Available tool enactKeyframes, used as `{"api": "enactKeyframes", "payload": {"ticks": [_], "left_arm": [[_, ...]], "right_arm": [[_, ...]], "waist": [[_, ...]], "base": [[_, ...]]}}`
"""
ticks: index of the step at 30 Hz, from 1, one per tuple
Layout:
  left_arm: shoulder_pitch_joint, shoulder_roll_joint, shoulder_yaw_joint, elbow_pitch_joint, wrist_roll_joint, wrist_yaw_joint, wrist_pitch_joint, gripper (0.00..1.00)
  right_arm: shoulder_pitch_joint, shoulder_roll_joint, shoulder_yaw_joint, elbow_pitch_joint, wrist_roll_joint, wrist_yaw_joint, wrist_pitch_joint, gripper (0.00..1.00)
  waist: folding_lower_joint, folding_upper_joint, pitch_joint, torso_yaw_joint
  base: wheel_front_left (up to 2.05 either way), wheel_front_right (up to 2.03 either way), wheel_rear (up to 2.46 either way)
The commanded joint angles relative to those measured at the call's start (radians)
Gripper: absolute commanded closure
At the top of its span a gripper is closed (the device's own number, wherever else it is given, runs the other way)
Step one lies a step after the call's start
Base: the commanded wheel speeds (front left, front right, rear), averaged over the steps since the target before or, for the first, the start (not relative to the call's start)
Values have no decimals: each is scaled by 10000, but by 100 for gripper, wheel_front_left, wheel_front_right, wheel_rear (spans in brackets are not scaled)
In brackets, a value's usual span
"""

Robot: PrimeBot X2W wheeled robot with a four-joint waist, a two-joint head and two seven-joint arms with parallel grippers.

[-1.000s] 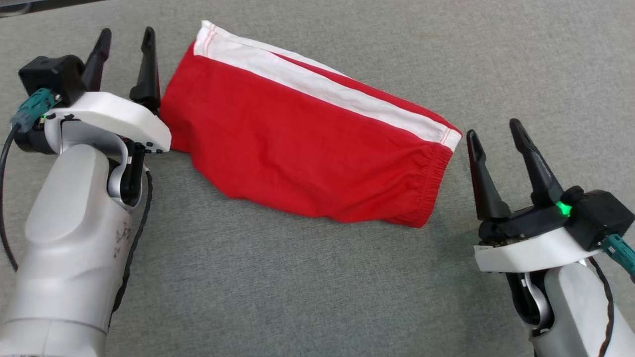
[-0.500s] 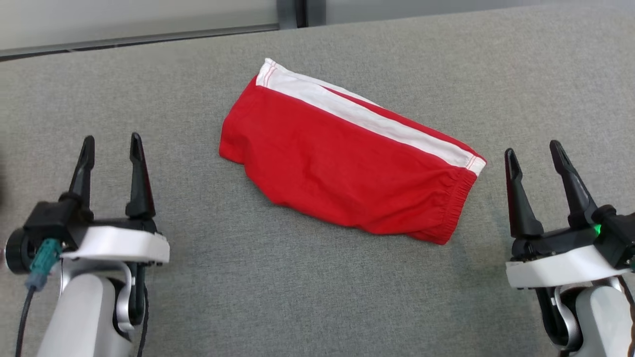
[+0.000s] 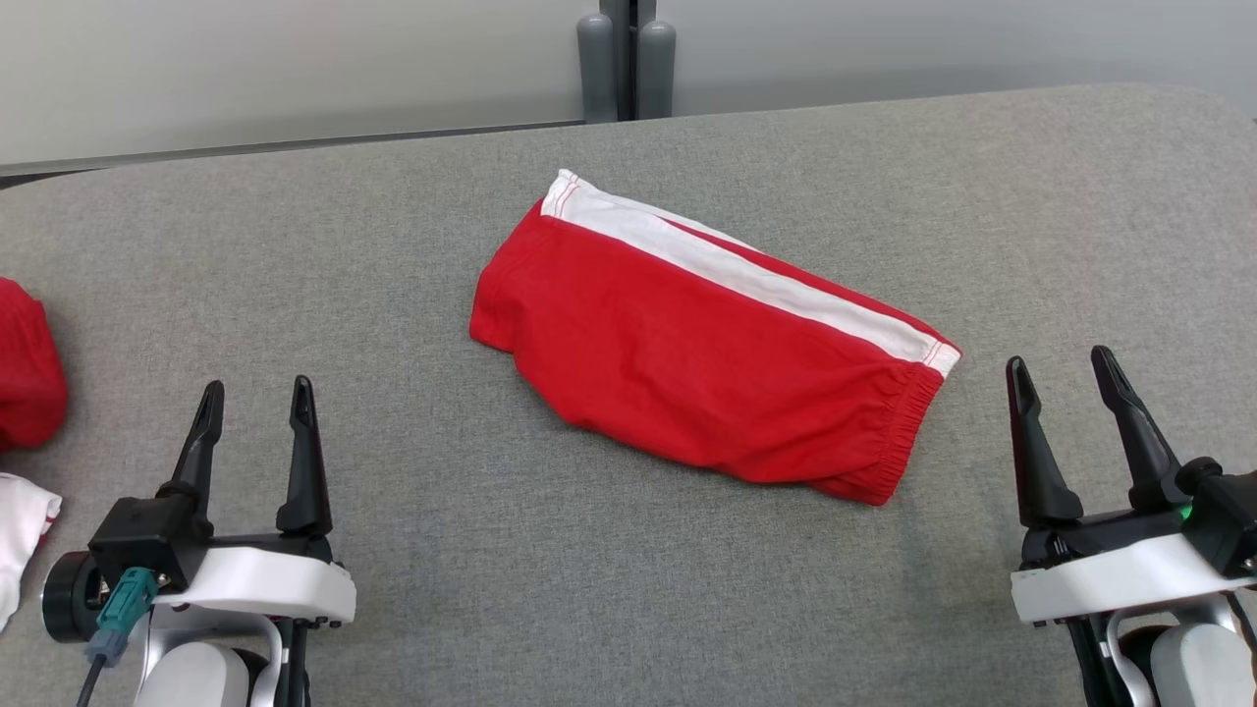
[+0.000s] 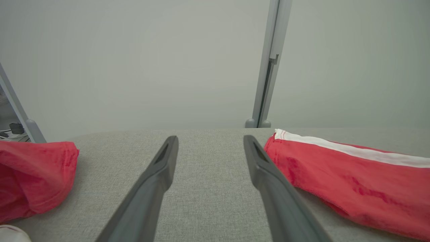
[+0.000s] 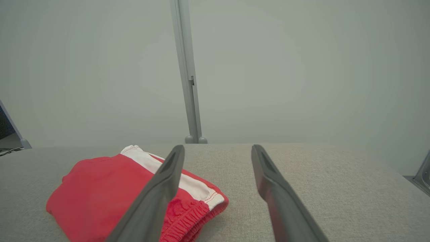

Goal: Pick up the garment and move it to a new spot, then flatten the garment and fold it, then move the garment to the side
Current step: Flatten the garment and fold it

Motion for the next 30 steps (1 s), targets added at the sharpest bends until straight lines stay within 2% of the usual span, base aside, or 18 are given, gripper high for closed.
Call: {"api": "enactKeyframes", "payload": {"ticks": [1,9,15,23,26,30], "left_arm": [[148,90,28,-62,-31,70,28,0],[55,140,-8,-155,-97,66,119,0],[-630,98,-334,-121,-27,-150,242,0],[-2982,-67,-1175,951,-38,-1034,842,0],[-4022,-146,-1431,1999,-215,-1484,1367,0],[-5128,-176,-1676,3705,-455,-1842,2161,0]], "right_arm": [[87,-3,-40,-81,36,-3,52,0],[78,67,-76,-168,33,-3,121,0],[-74,70,-51,-203,22,-3,143,0],[-482,200,38,-331,28,-3,55,0],[-667,285,159,-335,24,-3,-26,0],[-880,377,328,-162,12,-3,-173,0]], "waist": [[0,-1,1,-14],[0,-1,60,-11],[0,-1,290,-39],[0,-1,1126,-387],[0,-1,1517,-641],[0,-1,1869,-941]], "base": [[0,0,0],[0,0,0],[0,0,0],[0,0,0],[0,0,0],[0,0,0]]}}
